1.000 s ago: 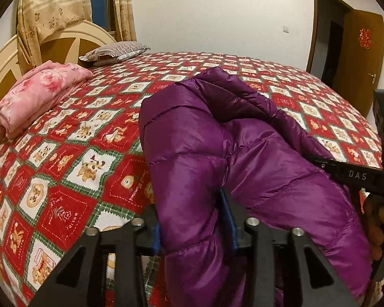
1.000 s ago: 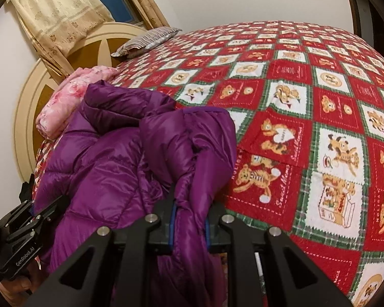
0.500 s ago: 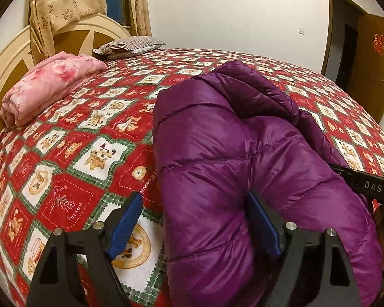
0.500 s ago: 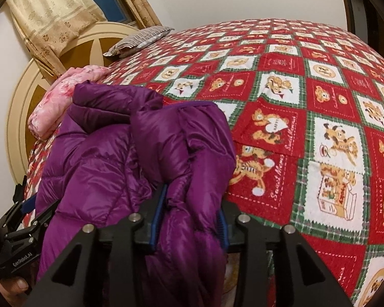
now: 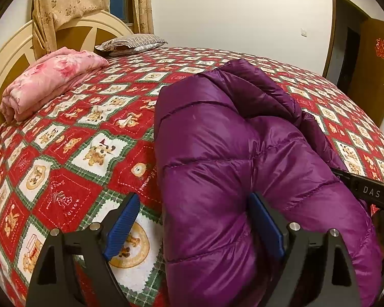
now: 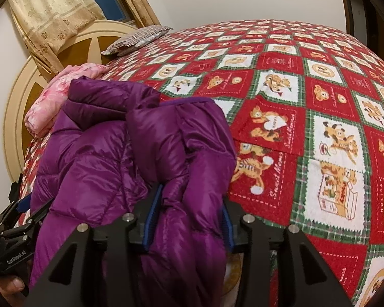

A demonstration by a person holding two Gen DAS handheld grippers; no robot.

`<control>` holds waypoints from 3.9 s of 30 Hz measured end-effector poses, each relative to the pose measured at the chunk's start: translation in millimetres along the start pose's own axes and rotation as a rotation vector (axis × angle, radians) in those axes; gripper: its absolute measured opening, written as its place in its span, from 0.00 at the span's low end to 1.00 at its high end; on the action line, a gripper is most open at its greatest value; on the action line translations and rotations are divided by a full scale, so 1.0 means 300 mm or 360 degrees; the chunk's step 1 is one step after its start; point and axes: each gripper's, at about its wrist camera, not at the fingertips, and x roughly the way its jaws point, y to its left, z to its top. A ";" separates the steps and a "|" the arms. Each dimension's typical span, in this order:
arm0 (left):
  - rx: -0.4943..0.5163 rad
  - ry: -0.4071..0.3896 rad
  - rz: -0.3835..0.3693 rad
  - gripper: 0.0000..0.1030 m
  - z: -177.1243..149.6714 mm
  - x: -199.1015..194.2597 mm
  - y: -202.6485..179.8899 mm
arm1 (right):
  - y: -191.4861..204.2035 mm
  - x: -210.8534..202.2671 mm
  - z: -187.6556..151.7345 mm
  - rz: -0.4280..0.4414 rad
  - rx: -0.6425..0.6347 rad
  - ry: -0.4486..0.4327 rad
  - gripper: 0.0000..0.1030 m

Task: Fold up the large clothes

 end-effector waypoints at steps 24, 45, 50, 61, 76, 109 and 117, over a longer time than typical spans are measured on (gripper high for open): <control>0.0002 -0.0533 0.0113 0.88 0.092 -0.818 -0.072 | 0.283 -0.826 -0.073 -0.0210 -0.0271 -0.0609 0.81; 0.0029 -0.0529 0.0133 0.88 0.031 -0.846 -0.066 | 0.314 -0.862 -0.127 -0.0162 -0.0290 -0.0639 0.83; 0.0032 -0.0513 0.0137 0.88 0.030 -0.830 -0.074 | 0.315 -0.849 -0.133 -0.0160 -0.0281 -0.0623 0.83; 0.0045 -0.0510 0.0140 0.88 0.030 -0.820 -0.082 | 0.311 -0.846 -0.133 -0.0153 -0.0275 -0.0623 0.83; 0.0053 -0.0511 0.0141 0.88 0.028 -0.810 -0.084 | 0.312 -0.843 -0.135 -0.0152 -0.0276 -0.0624 0.83; 0.0035 -0.0507 0.0105 0.88 0.023 -0.794 -0.095 | 0.322 -0.837 -0.139 -0.0155 -0.0269 -0.0623 0.83; 0.0069 -0.0488 0.0163 0.88 0.022 -0.788 -0.111 | 0.322 -0.835 -0.142 -0.0156 -0.0271 -0.0619 0.83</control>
